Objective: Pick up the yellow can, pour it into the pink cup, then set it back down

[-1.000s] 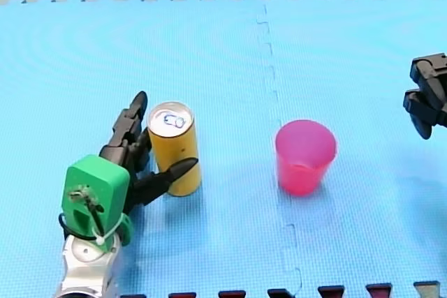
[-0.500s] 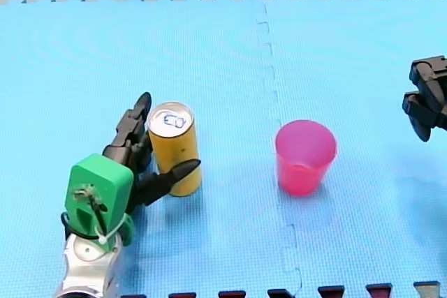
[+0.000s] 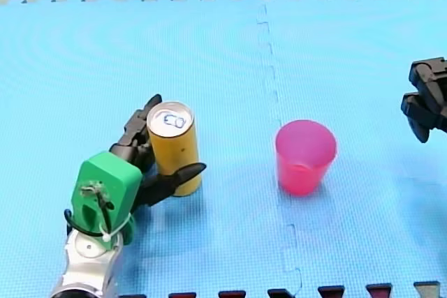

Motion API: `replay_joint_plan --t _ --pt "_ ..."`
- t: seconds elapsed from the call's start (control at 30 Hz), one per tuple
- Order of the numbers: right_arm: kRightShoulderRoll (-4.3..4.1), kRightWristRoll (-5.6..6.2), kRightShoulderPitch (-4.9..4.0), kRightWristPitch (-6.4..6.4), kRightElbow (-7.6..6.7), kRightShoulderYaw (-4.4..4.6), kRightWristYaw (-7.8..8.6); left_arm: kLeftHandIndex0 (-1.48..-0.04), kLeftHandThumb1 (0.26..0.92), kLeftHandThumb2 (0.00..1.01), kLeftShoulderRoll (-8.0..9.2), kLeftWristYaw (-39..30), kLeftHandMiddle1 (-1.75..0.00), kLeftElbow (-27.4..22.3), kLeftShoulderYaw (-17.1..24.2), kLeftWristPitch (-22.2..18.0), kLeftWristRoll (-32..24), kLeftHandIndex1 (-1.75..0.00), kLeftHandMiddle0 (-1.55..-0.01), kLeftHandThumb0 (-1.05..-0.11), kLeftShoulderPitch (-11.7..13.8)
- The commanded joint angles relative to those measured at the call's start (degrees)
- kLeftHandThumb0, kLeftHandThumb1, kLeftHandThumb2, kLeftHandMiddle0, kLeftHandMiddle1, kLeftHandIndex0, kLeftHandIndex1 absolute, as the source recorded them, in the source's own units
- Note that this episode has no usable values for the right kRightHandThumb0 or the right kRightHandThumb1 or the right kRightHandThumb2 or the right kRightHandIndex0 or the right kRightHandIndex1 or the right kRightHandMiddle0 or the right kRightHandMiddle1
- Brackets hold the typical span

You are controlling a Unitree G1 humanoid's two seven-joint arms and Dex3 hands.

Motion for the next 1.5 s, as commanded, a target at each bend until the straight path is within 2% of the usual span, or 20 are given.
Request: replay_joint_plan --t 0.0,0.1,0.17,0.2,0.23,0.3,0.33,0.37,0.43,0.53,0.73,0.9,1.1,1.23,1.47 --pt "-0.15 0.12 0.0 0.2 -0.12 -0.03 -0.08 -0.2 0.614 0.0 0.03 -1.04 -0.01 0.43 -0.16 0.66 -0.2 -0.01 -0.27 -0.809 -0.95" --pt "-0.17 -0.1 0.11 0.01 -0.18 0.21 -0.44 -0.2 0.613 0.0 -0.12 -2.38 -0.01 0.58 0.16 1.25 -0.79 0.0 -0.27 -0.802 -1.44" --pt "-0.25 -0.63 0.32 -0.45 -0.3 0.68 -1.27 -0.2 0.613 0.0 -0.39 -2.59 0.0 0.49 0.48 1.4 -1.19 0.0 -0.27 -0.799 -1.58" --pt "-0.3 -0.96 0.4 -0.69 -0.36 0.96 -1.79 -0.22 0.612 0.0 -0.73 -1.98 -0.03 0.46 0.84 1.08 -1.51 -0.02 -0.32 -0.795 -1.61" --pt "-0.34 -1.21 0.46 -0.85 -0.39 1.17 -2.19 -0.37 0.626 0.0 -1.04 -1.25 -0.06 0.46 1.15 0.7 -1.78 -0.04 -0.49 -0.741 -1.64" --pt "-0.41 -1.7 0.51 -1.12 -0.44 1.59 -3.02 -0.53 0.642 0.0 -2.22 1.1 -0.07 0.6 2.75 -0.16 -3.25 -0.04 -0.68 -0.677 -1.92" --pt "-0.46 -1.89 0.56 -1.24 -0.45 1.75 -3.33 -0.67 0.666 0.01 -2.81 2.42 -0.07 0.67 3.56 -0.58 -3.97 -0.04 -0.82 -0.636 -2.02" --pt "-0.52 -2.09 0.6 -1.34 -0.46 1.89 -3.59 -0.73 0.68 0.01 -3.28 3.91 -0.07 0.73 4.24 -0.8 -4.48 -0.04 -0.89 -0.614 -2.11" --pt "-0.63 -2.38 0.64 -1.49 -0.47 2.12 -3.88 -0.83 0.749 0.02 -3.66 6.49 -0.06 0.86 4.7 -0.71 -4.57 -0.04 -1.0 -0.518 -2.21" --pt "-0.85 -2.97 0.6 -1.68 -0.48 2.69 -4.37 -0.89 0.795 0.02 -3.64 8.58 -0.07 1.11 4.6 -0.92 -3.95 -0.04 -1.09 -0.409 -2.12" --pt "-0.81 -3.23 0.57 -1.71 -0.5 3.24 -5.04 -1.05 0.81 0.01 -3.56 10.16 -0.07 1.47 4.38 -1.87 -3.19 -0.06 -1.22 -0.407 -1.89" --pt "-0.84 -3.33 0.45 -1.69 -0.55 3.68 -5.05 -1.11 0.812 0.0 -3.37 11.27 -0.07 1.5 4.04 -2.28 -2.45 -0.05 -1.28 -0.416 -1.77" --pt "-0.57 -2.75 0.42 -1.75 -0.49 3.36 -4.62 -1.13 0.812 0.0 -2.97 11.53 -0.05 1.31 4.03 -2.29 -2.12 -0.04 -1.29 -0.417 -1.66" --pt "-0.43 -2.12 0.35 -1.51 -0.48 2.94 -3.78 -1.14 0.812 0.0 -2.65 11.7 -0.03 0.91 4.0 -1.64 -2.0 -0.02 -1.3 -0.415 -1.61" --pt "-0.39 -2.09 0.36 -1.59 -0.39 2.89 -3.75 -1.14 0.81 0.0 -2.43 10.43 -0.02 0.39 4.16 -0.59 -2.52 -0.01 -1.3 -0.415 -1.55"
